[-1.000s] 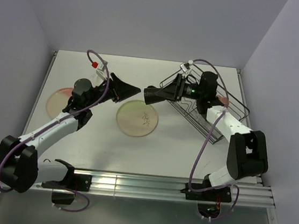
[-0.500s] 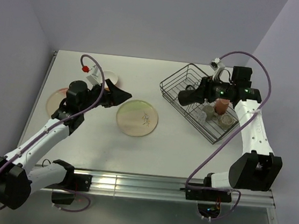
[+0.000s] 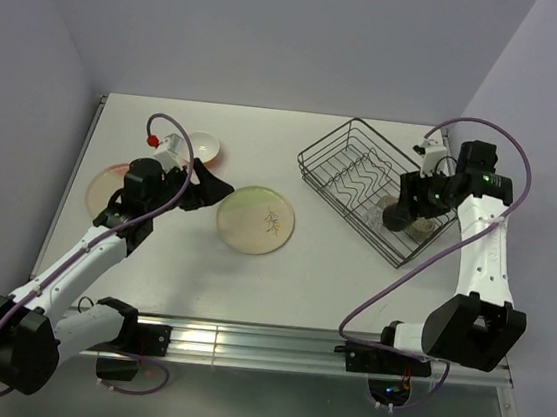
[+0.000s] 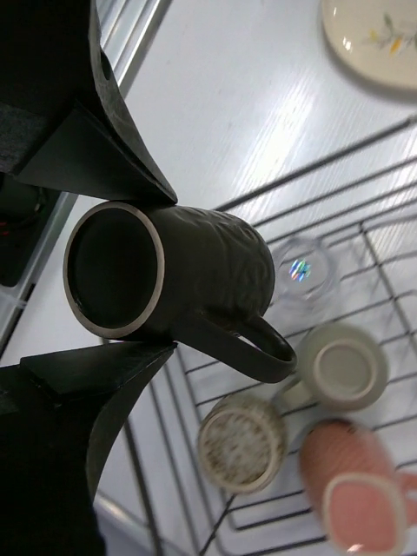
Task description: Load the mixed dishes into the dish rack
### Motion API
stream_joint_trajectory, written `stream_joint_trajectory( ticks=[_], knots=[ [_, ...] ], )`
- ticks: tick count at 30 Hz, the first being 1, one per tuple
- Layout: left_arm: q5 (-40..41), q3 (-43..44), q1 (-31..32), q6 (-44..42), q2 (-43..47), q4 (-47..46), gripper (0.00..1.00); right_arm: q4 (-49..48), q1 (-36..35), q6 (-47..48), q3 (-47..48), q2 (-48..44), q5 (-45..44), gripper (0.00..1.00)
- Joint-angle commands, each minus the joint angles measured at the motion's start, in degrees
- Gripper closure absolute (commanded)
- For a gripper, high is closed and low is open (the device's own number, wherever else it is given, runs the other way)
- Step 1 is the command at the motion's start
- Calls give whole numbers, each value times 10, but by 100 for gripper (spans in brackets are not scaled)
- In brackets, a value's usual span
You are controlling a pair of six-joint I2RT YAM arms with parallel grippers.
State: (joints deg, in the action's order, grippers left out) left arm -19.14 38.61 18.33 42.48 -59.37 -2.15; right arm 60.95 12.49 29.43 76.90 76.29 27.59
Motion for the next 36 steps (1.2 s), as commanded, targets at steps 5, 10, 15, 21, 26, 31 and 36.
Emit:
stream_joint_trajectory(
  ticks=[5,10,15,21,26,31,36],
  knots=[
    [0,-19,-12,-16,26,-15,16,1,31,50,2,18,-51,100],
    [7,-20,-13,-15,36,-5,16,-40,30,40,11,58,-48,100],
    [16,-22,-13,-15,49,9,16,-52,27,41,12,105,-54,100],
    [24,-42,-14,-3,67,9,16,-76,24,41,-11,114,-61,100],
    [22,-41,-14,-6,63,9,16,-96,17,37,-39,117,-69,100],
    [20,-26,-14,-15,45,14,16,-113,5,41,-60,121,-84,100],
    [20,-23,-15,-17,39,13,16,-123,0,41,-66,134,-95,100]
  ],
)
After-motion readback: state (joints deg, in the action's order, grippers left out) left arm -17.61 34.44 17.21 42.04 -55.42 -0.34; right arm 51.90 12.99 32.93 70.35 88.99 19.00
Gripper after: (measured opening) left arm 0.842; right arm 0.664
